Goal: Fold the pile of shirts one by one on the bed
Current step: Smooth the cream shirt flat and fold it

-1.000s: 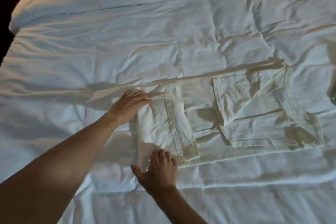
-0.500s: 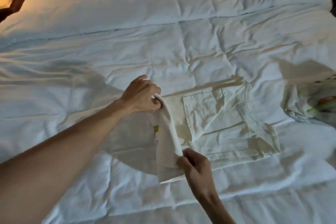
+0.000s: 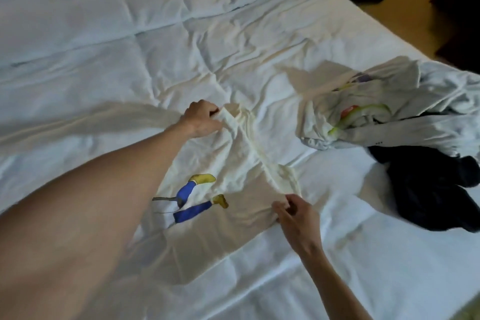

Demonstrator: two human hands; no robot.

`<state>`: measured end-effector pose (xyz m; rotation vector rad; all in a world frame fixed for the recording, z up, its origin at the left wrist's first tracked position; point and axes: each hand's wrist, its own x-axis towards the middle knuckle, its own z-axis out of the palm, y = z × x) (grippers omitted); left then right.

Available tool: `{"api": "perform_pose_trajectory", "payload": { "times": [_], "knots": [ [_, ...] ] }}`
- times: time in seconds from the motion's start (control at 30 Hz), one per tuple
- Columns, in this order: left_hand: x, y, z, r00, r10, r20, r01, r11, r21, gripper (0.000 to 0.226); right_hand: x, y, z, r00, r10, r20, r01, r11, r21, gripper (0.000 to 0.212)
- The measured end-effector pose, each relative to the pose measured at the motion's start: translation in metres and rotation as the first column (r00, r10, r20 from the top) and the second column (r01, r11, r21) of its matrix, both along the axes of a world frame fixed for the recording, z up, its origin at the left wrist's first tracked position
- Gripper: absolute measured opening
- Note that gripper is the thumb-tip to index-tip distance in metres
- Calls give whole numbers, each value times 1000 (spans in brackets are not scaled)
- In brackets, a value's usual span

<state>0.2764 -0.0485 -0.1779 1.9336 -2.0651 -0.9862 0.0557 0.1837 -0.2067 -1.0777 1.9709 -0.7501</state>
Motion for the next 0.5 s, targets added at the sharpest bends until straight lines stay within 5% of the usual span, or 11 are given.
{"api": "perform_pose_trajectory", "payload": {
  "times": [0.17,0.27,0.33,0.4,0.5],
  "knots": [
    [-21,-15,0,987,154,-49,-159,979,-127,29,-19,-12,-2,974,-224,-25,221,972,-78,8],
    [-47,18,-11,992,94,79,-74,972,-221,52,-32,-14,-16,955,-286,-82,284,958,-41,31],
    [-68,74,-21,1000,22,-15,-25,950,-310,67,-39,-14,-16,959,-282,-40,283,959,8,34],
    [-86,144,-33,993,-92,-67,70,957,-282,74,-46,-15,-15,971,-234,38,231,970,71,38],
    [-100,220,-58,982,-174,66,186,946,-267,94,-55,-26,-16,987,-152,57,140,974,180,54]
  ]
}}
